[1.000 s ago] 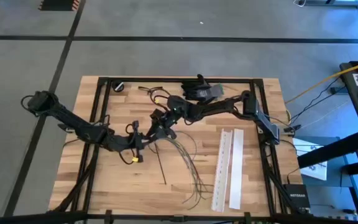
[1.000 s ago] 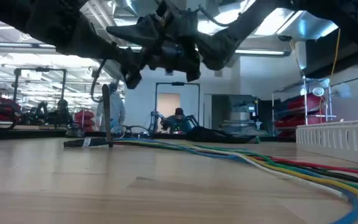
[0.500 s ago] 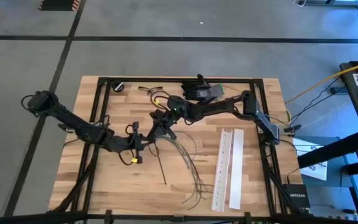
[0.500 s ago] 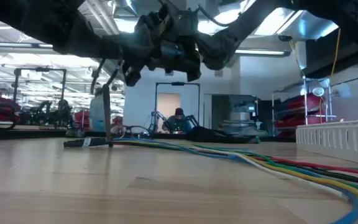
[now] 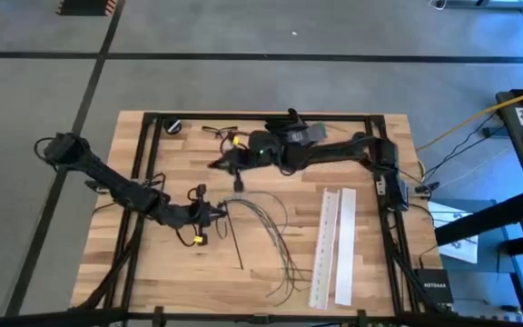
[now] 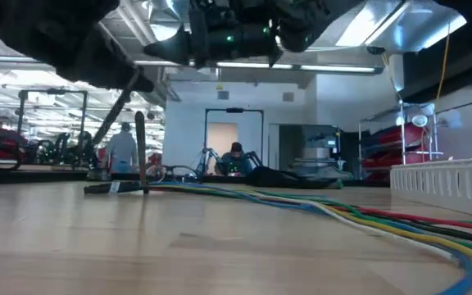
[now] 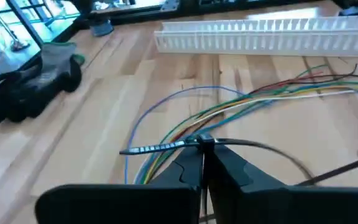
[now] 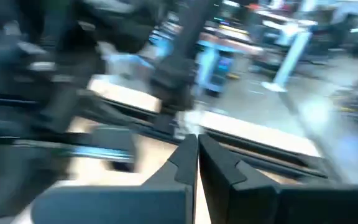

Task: Ziptie cables
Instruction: Wrap the zip tie on the cables

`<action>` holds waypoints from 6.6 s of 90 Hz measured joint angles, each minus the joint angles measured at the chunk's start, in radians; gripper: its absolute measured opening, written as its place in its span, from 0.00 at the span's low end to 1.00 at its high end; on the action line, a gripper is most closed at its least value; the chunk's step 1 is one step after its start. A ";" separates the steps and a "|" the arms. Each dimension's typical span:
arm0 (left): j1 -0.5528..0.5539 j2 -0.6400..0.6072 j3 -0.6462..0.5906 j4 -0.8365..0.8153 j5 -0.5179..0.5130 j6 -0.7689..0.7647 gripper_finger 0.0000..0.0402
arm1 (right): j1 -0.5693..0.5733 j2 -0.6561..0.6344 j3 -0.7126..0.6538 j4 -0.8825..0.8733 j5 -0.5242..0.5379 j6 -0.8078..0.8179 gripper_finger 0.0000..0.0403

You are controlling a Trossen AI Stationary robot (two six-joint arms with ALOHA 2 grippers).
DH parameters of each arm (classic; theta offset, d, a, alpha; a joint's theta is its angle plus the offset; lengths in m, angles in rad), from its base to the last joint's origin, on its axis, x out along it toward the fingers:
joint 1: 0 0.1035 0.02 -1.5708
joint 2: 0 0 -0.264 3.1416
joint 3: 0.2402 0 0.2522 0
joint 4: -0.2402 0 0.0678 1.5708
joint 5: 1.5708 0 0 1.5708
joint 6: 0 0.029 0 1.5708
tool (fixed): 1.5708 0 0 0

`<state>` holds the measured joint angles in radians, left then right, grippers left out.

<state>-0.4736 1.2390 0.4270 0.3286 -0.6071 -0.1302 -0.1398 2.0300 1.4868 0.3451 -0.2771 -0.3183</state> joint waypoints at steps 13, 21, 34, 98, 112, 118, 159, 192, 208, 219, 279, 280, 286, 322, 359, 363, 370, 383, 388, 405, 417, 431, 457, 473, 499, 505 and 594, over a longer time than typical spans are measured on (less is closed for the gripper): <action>0.000 0.002 0.000 0.010 -0.002 0.001 0.00 | -0.022 -0.048 -0.001 -0.175 -0.029 0.112 0.00; 0.000 -0.011 0.000 0.006 -0.005 0.012 0.00 | -0.033 -0.051 0.000 -0.279 -0.084 0.217 0.03; 0.000 -0.048 0.000 0.004 -0.025 0.039 0.00 | -0.017 -0.024 -0.002 -0.428 -0.315 0.283 0.16; -0.011 -0.076 -0.001 0.004 -0.024 0.059 0.00 | -0.006 0.060 0.008 -0.123 -0.575 0.470 0.40; -0.011 -0.076 -0.001 0.002 -0.022 0.059 0.00 | 0.051 0.069 0.007 -0.101 -0.568 0.455 0.40; -0.010 -0.076 -0.001 0.004 -0.023 0.060 0.00 | 0.064 0.069 0.007 -0.101 -0.547 0.446 0.40; -0.011 -0.076 -0.002 0.009 -0.023 0.056 0.00 | 0.001 0.038 0.007 -0.134 -0.467 0.550 0.40; -0.012 -0.077 0.000 0.030 -0.016 0.064 0.00 | 0.082 0.068 0.006 -0.105 -0.462 0.497 0.40; -0.010 -0.076 0.000 0.029 -0.025 0.065 0.00 | 0.080 0.068 0.006 -0.103 -0.465 0.497 0.40; -0.011 -0.076 0.000 0.028 -0.022 0.063 0.00 | 0.086 0.068 0.006 -0.103 -0.462 0.497 0.35; -0.013 -0.076 -0.003 0.016 -0.006 0.011 0.00 | 0.130 0.065 0.006 -0.079 -0.183 0.267 0.00; -0.013 -0.076 -0.003 0.016 -0.006 0.010 0.00 | 0.130 0.065 0.006 -0.075 -0.175 0.265 0.00; -0.013 -0.073 -0.003 0.016 -0.008 0.006 0.00 | 0.138 0.065 0.006 -0.057 -0.128 0.244 0.00; -0.020 -0.063 0.000 0.009 0.006 -0.018 0.00 | 0.155 0.002 0.007 -0.086 0.275 0.026 0.00; -0.030 -0.041 0.000 0.008 0.001 -0.020 0.00 | 0.124 -0.040 0.008 -0.218 0.419 0.056 0.00; -0.030 -0.041 0.000 0.005 0.001 -0.020 0.00 | 0.125 -0.045 0.007 -0.268 0.444 0.058 0.01; -0.030 -0.041 0.000 0.002 0.001 -0.020 0.00 | 0.126 -0.067 0.007 -0.364 0.447 0.087 0.05; -0.027 -0.041 0.000 0.002 0.001 -0.020 0.00 | 0.126 -0.123 0.008 -0.550 0.386 0.162 0.19; -0.024 -0.041 0.000 0.002 0.001 -0.020 0.00 | 0.126 -0.131 0.008 -0.612 0.346 0.181 0.25; -0.022 -0.041 0.000 -0.006 0.001 -0.052 0.00 | 0.129 -0.132 -0.045 -0.700 0.149 0.246 0.40; -0.045 -0.046 -0.001 -0.069 0.001 -0.132 0.00 | 0.153 -0.125 -0.214 -0.448 0.126 0.262 0.43; -0.095 -0.102 -0.001 -0.192 0.001 -0.275 0.00 | 0.155 -0.104 -0.364 0.049 0.128 0.285 0.43; -0.148 -0.140 -0.011 -0.474 -0.047 -0.534 0.00 | 0.130 0.100 -0.204 0.029 0.153 0.307 0.42; -0.104 -0.129 -0.092 -0.292 -0.118 -0.423 0.00 | 0.130 0.204 -0.005 -0.220 0.153 0.194 0.42; 0.008 -0.126 -0.283 0.023 -0.066 -0.346 0.00 | 0.111 0.315 0.155 -0.398 0.100 0.155 0.42; 0.022 -0.123 -0.312 0.123 -0.036 -0.328 0.00 | 0.106 0.316 0.158 -0.414 0.100 0.153 0.42; 0.194 0.054 -0.342 0.155 0.134 -0.471 0.04 | 0.100 0.316 0.156 -0.472 0.099 0.162 0.15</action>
<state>-0.2800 1.2929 0.0848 0.4837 -0.4727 -0.6015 -0.0398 2.3459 1.6428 -0.1272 -0.1783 -0.1566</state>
